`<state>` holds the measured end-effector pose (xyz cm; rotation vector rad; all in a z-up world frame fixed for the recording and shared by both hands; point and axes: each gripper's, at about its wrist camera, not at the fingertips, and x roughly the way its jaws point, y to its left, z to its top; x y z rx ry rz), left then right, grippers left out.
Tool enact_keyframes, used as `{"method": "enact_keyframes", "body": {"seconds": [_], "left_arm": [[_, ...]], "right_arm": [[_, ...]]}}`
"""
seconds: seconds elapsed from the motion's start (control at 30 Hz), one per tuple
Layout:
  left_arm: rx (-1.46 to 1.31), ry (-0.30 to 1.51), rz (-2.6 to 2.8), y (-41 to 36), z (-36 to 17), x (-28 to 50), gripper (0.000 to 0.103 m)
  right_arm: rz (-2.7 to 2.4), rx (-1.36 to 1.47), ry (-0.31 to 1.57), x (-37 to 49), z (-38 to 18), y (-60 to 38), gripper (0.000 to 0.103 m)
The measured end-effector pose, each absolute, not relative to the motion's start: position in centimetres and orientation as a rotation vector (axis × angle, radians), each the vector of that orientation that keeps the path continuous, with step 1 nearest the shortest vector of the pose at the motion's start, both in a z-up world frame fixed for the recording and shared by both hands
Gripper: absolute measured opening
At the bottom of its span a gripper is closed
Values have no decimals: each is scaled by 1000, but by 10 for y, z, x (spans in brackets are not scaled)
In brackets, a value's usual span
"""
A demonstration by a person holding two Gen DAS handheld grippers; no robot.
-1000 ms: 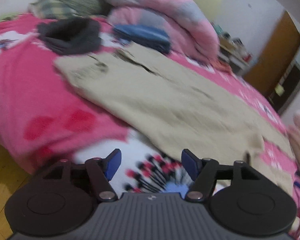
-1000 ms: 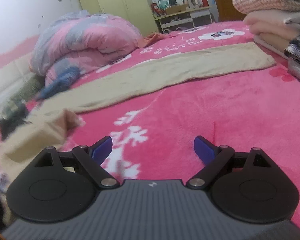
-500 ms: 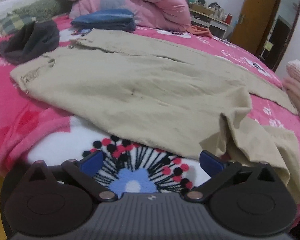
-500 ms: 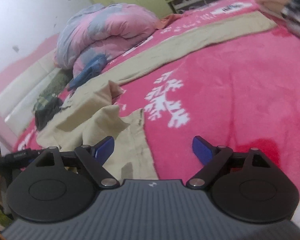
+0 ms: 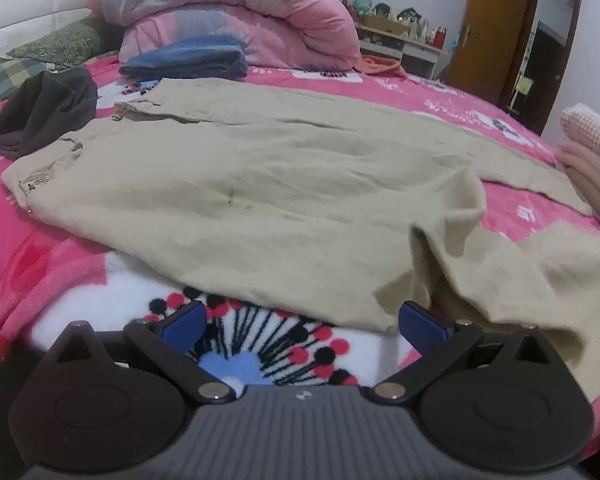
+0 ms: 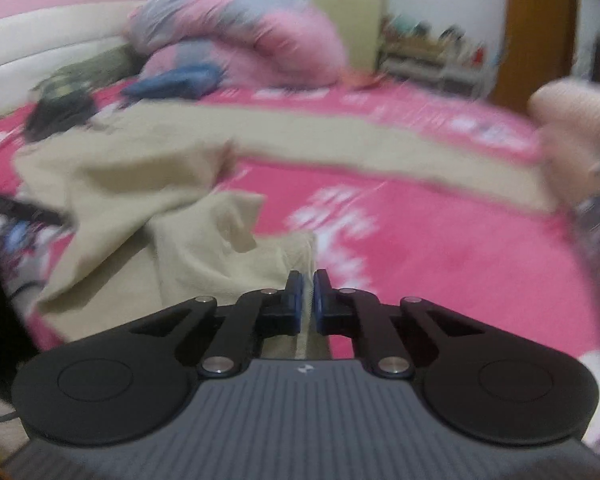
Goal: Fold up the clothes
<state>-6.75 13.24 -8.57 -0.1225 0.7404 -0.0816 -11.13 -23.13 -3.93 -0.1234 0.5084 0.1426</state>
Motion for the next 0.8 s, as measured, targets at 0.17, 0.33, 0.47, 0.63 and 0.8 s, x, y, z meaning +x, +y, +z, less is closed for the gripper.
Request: {"method": "enact_keyframes", "body": {"seconds": [0.17,0.33,0.47,0.63,0.8], "left_arm": [[-203,740,-90,150,-84,-69,94],[-270,740,-88,167,-83,-72,80],[-336,750,-78,182,-82,-75,67],[-428,766,-73,197,-84,-72,57],[-497,773,-56,205,-89,-66,45]], "right_arm": [[-84,-203,405,-95,4,-292,3],[-264,-289,401,-61,5,-332,6],[-350,-290,474,-54,-10,-337,22],[20,227,503,-103,-12,-323,40],[411,790,704,-117,-67,-294,41]]}}
